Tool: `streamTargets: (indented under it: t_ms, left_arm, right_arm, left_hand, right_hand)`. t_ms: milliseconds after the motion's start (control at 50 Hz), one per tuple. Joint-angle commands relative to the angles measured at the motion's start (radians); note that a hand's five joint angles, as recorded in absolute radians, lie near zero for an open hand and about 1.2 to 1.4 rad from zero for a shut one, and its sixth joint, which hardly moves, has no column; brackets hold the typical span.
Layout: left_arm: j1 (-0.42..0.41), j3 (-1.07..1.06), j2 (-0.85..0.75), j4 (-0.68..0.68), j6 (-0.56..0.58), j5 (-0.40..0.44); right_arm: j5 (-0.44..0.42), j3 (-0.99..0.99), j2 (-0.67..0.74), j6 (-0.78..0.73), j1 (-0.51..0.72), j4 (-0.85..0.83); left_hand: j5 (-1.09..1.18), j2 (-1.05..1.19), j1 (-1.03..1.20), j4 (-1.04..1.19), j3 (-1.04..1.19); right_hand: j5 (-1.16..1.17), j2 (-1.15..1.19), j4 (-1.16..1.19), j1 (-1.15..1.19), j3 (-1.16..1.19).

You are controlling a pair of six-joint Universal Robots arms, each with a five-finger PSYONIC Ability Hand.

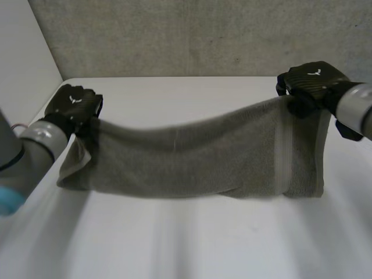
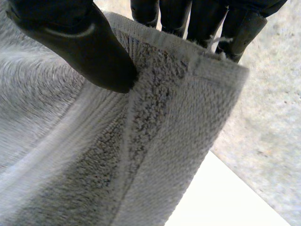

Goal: Fold the towel.

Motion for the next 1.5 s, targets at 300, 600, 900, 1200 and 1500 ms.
streamTargets:
  t_ms: [300, 600, 900, 1200, 1500]
  left_arm:
    - [-0.028, 0.439, -0.005, 0.522, -0.112, -0.052]
    - [0.021, 0.043, -0.087, 0.488, -0.154, 0.0]
    - [0.053, -0.172, -0.294, 0.475, 0.194, 0.139]
    - [0.078, -0.181, -0.291, 0.476, 0.248, 0.124]
    - [0.139, -0.181, -0.285, 0.455, 0.248, 0.034]
  right_arm:
    - [0.202, -0.183, -0.037, 0.009, 0.095, -0.713]
    - [-0.014, 0.052, -0.005, 0.071, 0.057, -0.39]
    - [0.001, 0.373, 0.131, -0.08, 0.029, -0.396]
    - [0.008, 0.435, 0.078, -0.081, -0.01, -0.394]
    - [0.083, 0.413, 0.088, -0.089, -0.057, -0.385]
  left_hand:
    - [0.202, 0.18, 0.239, 0.178, 0.18]
    - [0.202, 0.18, 0.239, 0.178, 0.18]
    - [0.202, 0.18, 0.239, 0.178, 0.18]
    - [-0.397, -0.419, -0.359, -0.42, -0.419]
    - [-0.076, -0.098, -0.039, -0.099, -0.098]
  right_hand:
    - [0.034, 0.053, 0.066, 0.059, 0.059]
    - [0.034, 0.053, 0.066, 0.059, 0.059]
    - [0.034, 0.053, 0.066, 0.059, 0.059]
    - [0.034, 0.053, 0.066, 0.059, 0.059]
    - [0.034, 0.053, 0.066, 0.059, 0.059]
